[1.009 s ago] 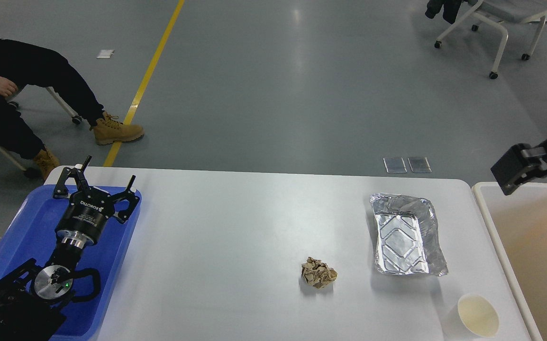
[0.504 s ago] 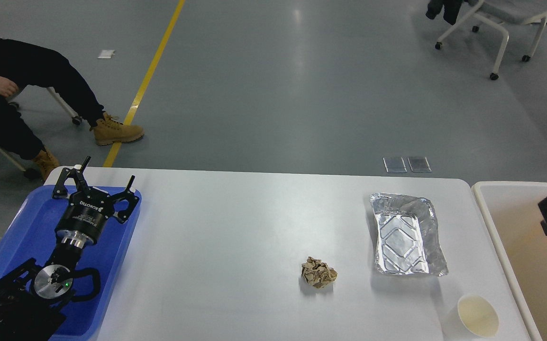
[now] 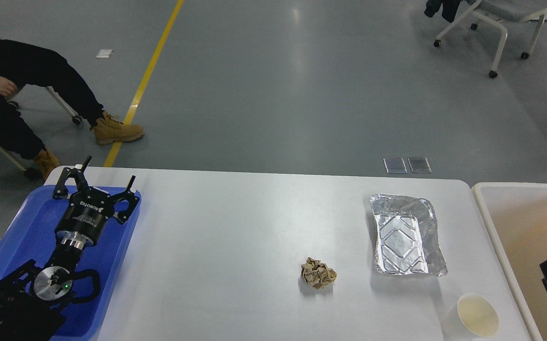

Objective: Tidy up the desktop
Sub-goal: 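Lower the right gripper down beside the bin toward the paper cup, then close the right gripper around the small white paper cup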

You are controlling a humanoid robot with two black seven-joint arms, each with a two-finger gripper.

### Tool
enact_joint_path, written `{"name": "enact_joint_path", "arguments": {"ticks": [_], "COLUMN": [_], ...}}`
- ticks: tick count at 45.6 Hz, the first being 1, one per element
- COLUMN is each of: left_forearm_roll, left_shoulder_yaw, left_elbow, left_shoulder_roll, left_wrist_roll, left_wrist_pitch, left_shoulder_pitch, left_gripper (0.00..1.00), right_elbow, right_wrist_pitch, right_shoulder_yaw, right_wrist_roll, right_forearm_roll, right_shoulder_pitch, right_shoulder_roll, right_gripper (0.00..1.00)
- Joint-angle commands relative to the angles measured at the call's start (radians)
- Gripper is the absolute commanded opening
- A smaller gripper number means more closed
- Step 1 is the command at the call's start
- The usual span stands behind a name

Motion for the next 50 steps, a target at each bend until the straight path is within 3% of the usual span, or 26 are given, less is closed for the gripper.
{"name": "enact_joint_path", "arguments": {"ticks": [1,15,50], "left_forearm_roll": [0.0,0.0,0.0], "left_shoulder_yaw": [0.001,0.001,0.001], "left_elbow": [0.0,0.0,0.0], "left_shoulder_roll": [0.0,0.0,0.0], "left_wrist_roll": [0.0,0.0,0.0], "left_wrist_pitch": [0.0,0.0,0.0], "left_shoulder_pitch": [0.0,0.0,0.0], "left_gripper": [0.99,0.99,0.99], "right_elbow": [-0.054,-0.12,-0.234], "right_wrist_pitch": [-0.115,-0.169,-0.24], "right_shoulder_yaw": [0.204,0.335,0.488], "right_wrist_roll": [0.0,0.0,0.002], "right_forearm_roll": [-0.053,-0.113,-0.122], "right_shoulder_pitch": [-0.291,-0.533,-0.808], "right_shoulder_roll": [-0.021,0.018,0.125], "right_gripper": [1.0,1.0,1.0]}}
